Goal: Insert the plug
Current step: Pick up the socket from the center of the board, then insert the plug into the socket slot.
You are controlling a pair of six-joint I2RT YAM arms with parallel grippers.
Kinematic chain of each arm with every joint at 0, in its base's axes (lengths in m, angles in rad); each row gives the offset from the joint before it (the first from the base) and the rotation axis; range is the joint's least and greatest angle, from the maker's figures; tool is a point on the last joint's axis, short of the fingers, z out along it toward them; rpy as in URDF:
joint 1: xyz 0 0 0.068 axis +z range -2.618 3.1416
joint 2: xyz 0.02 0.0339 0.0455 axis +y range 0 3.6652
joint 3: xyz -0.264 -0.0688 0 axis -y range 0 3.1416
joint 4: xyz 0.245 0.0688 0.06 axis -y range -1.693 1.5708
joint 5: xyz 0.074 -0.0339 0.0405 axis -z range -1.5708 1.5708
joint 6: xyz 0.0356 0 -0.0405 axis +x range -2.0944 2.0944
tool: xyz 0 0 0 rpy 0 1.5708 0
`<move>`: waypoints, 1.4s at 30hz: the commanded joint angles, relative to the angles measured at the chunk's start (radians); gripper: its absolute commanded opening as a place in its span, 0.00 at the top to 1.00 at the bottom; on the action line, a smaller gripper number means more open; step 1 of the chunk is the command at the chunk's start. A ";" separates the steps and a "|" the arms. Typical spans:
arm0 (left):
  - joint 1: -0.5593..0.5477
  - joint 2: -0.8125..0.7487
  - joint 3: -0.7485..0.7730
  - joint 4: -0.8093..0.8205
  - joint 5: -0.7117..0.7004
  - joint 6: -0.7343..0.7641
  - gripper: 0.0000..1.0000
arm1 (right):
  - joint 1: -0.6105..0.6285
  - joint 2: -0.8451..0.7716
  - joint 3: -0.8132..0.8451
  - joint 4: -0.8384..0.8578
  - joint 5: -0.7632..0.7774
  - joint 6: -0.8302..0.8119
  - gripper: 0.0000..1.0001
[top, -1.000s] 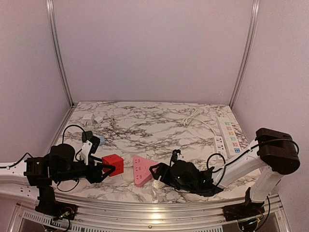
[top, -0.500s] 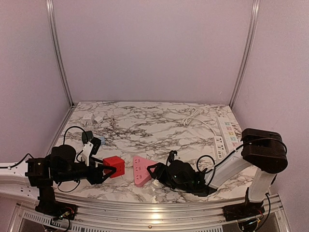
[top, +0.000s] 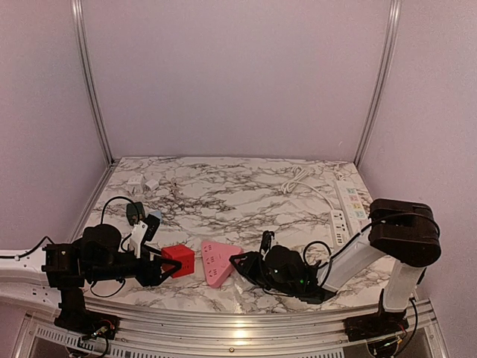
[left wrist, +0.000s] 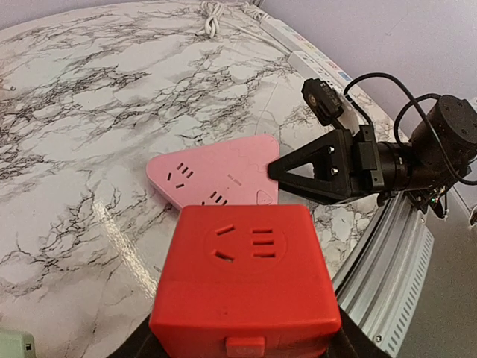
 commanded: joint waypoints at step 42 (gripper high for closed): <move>-0.009 0.458 0.351 -0.149 0.148 0.287 1.00 | -0.004 -0.434 -0.002 -0.597 -0.202 -0.332 0.83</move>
